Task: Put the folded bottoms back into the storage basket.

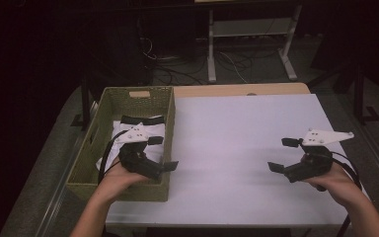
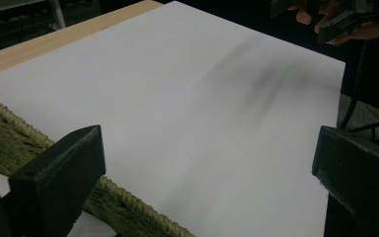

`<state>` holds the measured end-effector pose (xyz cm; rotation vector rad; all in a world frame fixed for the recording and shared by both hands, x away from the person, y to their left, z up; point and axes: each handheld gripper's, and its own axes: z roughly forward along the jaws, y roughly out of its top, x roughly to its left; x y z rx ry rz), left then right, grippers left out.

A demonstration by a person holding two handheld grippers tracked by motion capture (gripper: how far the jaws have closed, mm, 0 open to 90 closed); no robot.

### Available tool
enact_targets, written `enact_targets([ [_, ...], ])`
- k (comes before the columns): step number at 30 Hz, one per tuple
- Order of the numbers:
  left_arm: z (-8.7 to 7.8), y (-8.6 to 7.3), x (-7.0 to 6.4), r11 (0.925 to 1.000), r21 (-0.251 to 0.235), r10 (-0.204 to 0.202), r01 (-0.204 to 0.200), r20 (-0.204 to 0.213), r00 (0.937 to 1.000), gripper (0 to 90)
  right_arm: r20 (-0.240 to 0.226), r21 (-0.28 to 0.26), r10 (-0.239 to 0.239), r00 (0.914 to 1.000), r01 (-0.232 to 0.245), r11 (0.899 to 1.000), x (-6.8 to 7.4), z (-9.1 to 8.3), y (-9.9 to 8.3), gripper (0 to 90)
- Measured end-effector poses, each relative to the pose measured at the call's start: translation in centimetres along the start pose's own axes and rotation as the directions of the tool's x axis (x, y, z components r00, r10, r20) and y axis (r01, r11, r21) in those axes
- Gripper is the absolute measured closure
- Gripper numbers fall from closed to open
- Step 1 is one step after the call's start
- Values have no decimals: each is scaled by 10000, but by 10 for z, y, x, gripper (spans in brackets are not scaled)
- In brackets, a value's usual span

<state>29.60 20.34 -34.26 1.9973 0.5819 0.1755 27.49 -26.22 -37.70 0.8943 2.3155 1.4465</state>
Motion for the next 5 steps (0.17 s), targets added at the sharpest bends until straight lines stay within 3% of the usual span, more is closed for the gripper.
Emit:
enact_targets([
  [5, 0, 0, 0, 10000, 17, -20, 20, 13, 10000, 0, 61, -4, 89, 9999, -89, 10000, -2, -3, -4, 17],
])
